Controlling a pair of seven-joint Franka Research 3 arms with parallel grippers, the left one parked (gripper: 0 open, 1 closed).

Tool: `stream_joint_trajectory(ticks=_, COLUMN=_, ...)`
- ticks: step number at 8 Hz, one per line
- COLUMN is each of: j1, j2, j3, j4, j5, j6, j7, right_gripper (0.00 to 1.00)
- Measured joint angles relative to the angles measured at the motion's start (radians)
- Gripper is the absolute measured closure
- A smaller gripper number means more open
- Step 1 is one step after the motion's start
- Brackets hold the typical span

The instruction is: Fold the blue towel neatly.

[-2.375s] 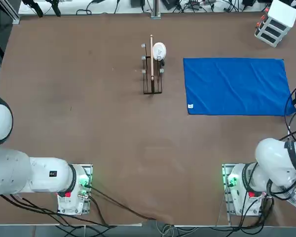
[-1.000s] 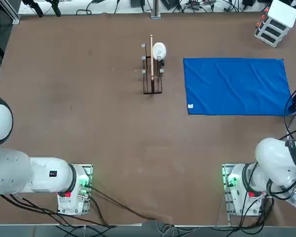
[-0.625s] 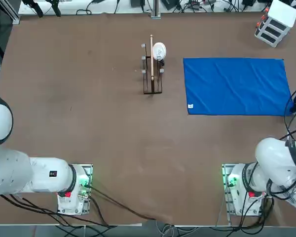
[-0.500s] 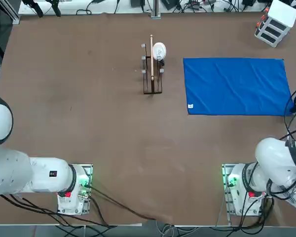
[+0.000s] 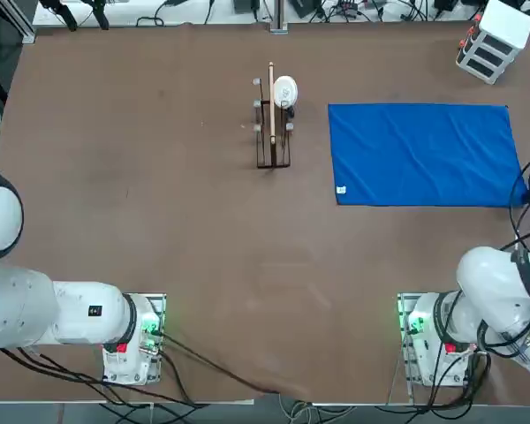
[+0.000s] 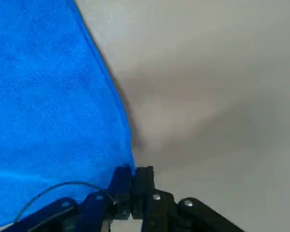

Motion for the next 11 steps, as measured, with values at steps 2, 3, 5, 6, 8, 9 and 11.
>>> stream_joint_trajectory(ticks=2, j1=0.003, j2=-0.016, j3=0.016, j4=0.04, j5=0.0, j6=-0.108, j7=-0.006, right_gripper=0.98)
stream_joint_trajectory(ticks=3, j1=0.012, j2=-0.031, j3=0.028, j4=0.058, j5=0.0, j6=-0.152, j7=-0.01, right_gripper=0.98)
stream_joint_trajectory(ticks=5, j1=0.08, j2=-0.087, j3=0.04, j4=0.076, j5=0.0, j6=-0.225, j7=-0.012, right_gripper=0.98)
stream_joint_trajectory(ticks=6, j1=0.133, j2=-0.129, j3=0.042, j4=0.078, j5=0.0, j6=-0.266, j7=-0.012, right_gripper=0.98)
stream_joint_trajectory(ticks=8, j1=0.243, j2=-0.209, j3=0.045, j4=0.079, j5=0.0, j6=-0.362, j7=0.001, right_gripper=0.98)
stream_joint_trajectory(ticks=9, j1=0.297, j2=-0.241, j3=0.046, j4=0.078, j5=0.0, j6=-0.409, j7=0.011, right_gripper=0.98)
stream_joint_trajectory(ticks=11, j1=0.405, j2=-0.277, j3=0.048, j4=0.077, j5=0.001, j6=-0.488, j7=0.033, right_gripper=0.98)
